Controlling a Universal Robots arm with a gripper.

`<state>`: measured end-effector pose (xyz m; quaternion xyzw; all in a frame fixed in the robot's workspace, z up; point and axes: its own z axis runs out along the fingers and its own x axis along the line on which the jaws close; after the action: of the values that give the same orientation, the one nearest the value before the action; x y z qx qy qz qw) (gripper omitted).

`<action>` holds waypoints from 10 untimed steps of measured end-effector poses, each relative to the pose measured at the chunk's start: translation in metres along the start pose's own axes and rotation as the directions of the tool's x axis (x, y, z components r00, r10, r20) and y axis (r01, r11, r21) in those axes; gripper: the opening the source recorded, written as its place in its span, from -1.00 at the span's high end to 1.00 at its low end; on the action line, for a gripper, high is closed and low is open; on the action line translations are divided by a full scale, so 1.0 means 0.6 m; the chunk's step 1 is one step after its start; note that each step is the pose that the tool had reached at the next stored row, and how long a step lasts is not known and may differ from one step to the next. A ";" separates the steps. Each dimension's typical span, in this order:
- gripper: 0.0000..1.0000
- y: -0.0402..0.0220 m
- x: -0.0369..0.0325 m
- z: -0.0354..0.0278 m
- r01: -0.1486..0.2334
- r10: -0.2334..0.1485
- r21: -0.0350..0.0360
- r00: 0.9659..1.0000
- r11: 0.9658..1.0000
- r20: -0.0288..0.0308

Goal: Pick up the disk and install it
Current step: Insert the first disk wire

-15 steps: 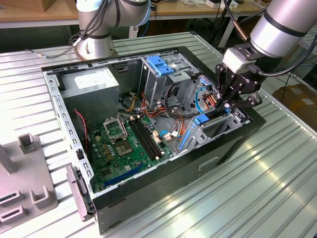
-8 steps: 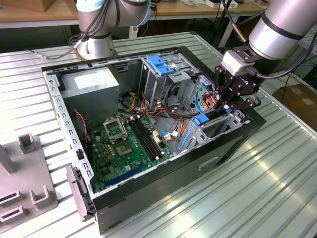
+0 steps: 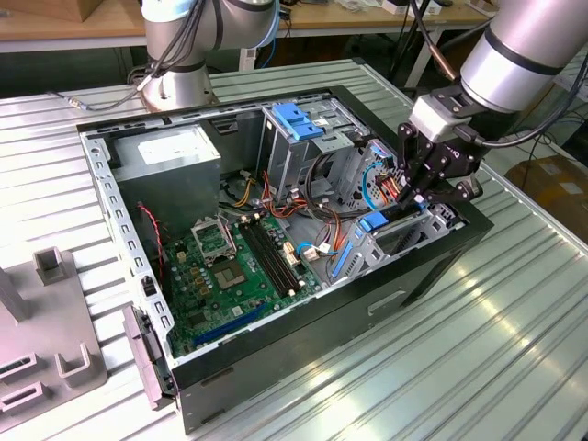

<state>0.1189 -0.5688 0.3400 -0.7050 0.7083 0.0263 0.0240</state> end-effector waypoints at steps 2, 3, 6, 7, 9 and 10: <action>0.52 0.000 -0.001 -0.016 0.000 0.000 0.000 1.000 1.000 0.000; 0.52 0.000 -0.001 -0.016 0.000 0.000 0.000 1.000 1.000 0.000; 0.80 0.000 -0.001 -0.017 0.000 0.000 0.000 1.000 1.000 0.000; 0.80 0.000 -0.001 -0.018 0.000 0.000 0.000 1.000 1.000 0.000; 0.80 0.000 -0.001 -0.018 0.000 0.000 0.000 1.000 1.000 0.000; 0.80 0.000 -0.001 -0.019 0.000 0.000 0.000 1.000 1.000 0.000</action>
<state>0.1189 -0.5688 0.3513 -0.7050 0.7083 0.0262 0.0239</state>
